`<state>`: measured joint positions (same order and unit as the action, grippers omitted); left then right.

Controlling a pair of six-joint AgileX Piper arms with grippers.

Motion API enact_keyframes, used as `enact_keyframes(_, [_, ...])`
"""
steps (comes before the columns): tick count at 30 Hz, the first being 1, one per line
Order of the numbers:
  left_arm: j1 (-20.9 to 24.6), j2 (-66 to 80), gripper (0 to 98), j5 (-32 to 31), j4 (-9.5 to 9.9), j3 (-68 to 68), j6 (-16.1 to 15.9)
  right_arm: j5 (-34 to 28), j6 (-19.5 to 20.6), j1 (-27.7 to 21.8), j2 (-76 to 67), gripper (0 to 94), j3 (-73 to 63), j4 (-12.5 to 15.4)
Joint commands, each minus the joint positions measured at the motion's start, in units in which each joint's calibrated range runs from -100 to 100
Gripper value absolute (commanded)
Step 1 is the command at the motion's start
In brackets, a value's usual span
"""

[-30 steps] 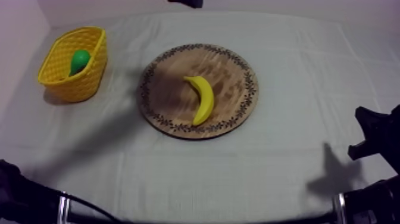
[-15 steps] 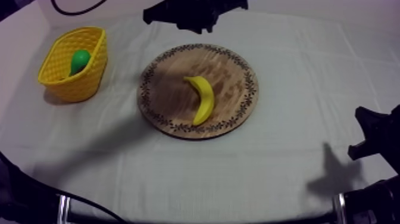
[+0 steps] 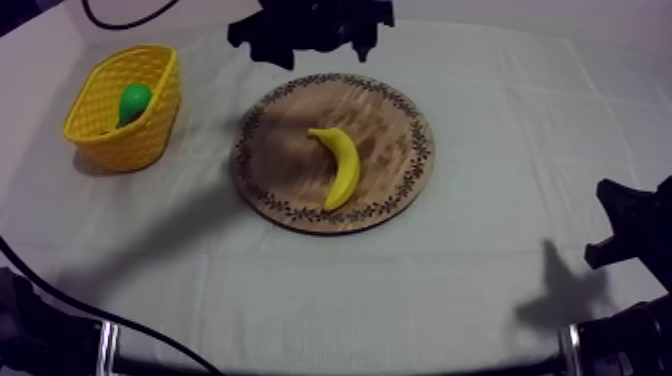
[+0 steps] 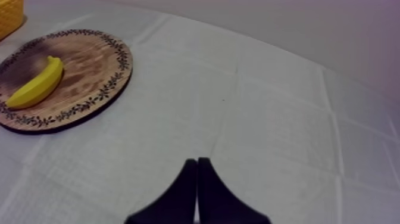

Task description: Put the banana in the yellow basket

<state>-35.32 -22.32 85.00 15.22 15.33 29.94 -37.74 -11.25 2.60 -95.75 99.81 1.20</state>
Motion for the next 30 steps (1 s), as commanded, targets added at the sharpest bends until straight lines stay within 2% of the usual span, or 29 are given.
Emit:
enact_keyframes(1, [0.19,0.03,78.4,-0.01,-0.40,-0.57,-0.07,0.08,-0.01,0.00,0.00,0.3,-0.03,-0.01])
enact_keyframes(15, [0.70,-5.18,76.6,0.02,-5.53,-6.85,-0.33,0.08,-0.01,0.00,0.00,0.3,-0.03,-0.01])
enact_keyframes(30, [0.94,-15.17,74.9,0.31,-10.57,-2.08,0.54,0.08,-0.01,0.00,0.00,0.3,-0.03,-0.01])
